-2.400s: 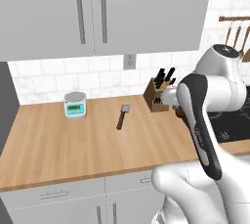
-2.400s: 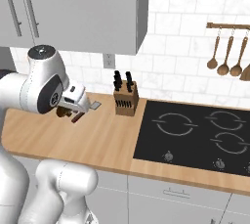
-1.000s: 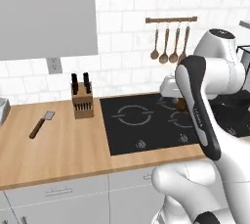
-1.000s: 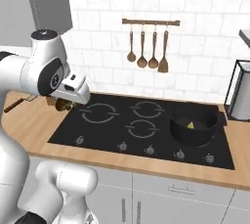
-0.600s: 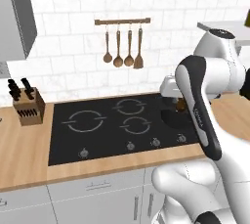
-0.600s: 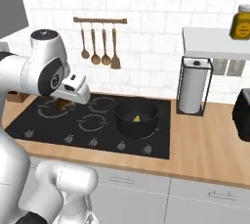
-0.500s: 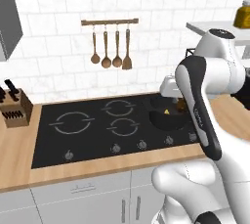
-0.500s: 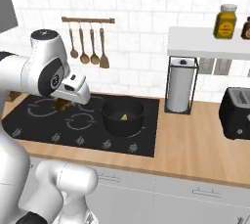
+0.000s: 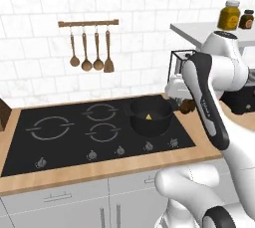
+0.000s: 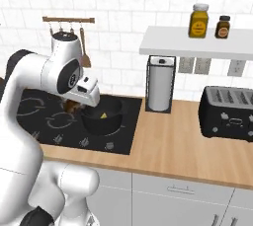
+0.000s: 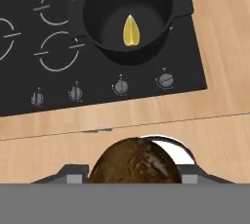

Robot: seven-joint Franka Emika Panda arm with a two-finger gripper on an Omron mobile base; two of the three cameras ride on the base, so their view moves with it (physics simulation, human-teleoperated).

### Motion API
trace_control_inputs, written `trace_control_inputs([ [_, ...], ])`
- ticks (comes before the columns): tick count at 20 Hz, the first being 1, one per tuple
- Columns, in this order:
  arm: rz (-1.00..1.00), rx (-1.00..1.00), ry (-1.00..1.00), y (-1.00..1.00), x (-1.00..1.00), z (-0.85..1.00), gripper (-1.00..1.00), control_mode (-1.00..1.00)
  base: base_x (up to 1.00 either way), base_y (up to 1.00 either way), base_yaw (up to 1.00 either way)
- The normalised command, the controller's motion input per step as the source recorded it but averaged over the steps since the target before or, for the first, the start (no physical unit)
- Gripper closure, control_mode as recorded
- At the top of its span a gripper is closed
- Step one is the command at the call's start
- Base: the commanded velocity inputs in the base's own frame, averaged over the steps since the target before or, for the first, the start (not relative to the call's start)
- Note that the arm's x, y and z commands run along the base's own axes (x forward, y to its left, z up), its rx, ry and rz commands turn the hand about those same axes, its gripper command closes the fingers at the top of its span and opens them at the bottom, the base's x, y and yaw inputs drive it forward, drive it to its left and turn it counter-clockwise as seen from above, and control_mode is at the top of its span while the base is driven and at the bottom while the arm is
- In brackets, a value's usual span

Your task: Put the mushroom and lemon wedge in the pot. Retrieve the spatula and lightly stir the vegetables in the pot.

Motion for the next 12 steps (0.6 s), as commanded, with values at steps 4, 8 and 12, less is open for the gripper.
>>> trace_control_inputs([
  [4, 0.00, 0.06, 0.00, 0.04, 0.98, -0.23, 1.00, -1.00, 0.00, 0.00, 0.00],
  [8, -0.02, 0.00, 0.16, 0.00, 1.00, -0.52, 1.00, -1.00, 0.00, 0.00, 0.00],
  [12, -0.02, -0.09, 0.24, 0.00, 1.00, -0.67, 1.00, -1.00, 0.00, 0.00, 0.00],
])
